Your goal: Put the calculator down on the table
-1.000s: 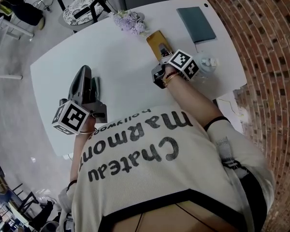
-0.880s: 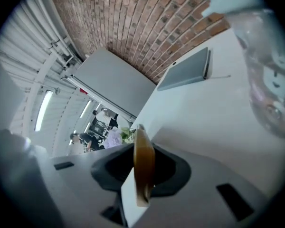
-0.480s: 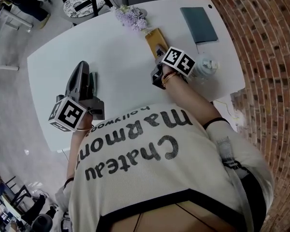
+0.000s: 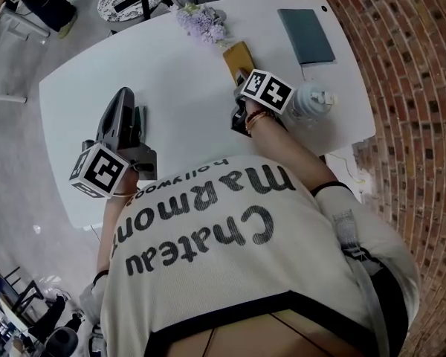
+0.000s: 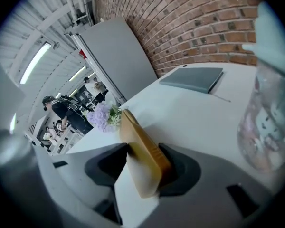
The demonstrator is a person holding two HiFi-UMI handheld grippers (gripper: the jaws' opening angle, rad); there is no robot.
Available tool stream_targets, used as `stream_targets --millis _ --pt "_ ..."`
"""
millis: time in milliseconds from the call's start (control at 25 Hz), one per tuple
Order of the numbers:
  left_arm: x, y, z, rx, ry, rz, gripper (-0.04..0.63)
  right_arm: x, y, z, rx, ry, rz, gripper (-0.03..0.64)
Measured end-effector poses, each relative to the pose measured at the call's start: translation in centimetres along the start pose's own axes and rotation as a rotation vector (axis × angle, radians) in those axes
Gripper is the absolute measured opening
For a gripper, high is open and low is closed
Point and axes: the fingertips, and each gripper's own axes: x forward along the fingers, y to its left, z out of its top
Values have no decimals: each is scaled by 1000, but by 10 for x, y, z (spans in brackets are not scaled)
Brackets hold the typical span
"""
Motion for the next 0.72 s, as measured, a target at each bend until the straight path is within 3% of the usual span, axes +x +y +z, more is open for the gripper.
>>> stream_targets --millis 720 --pt "-2 2 1 -7 -12 0 3 4 -12 3 -174 -28 -62 304"
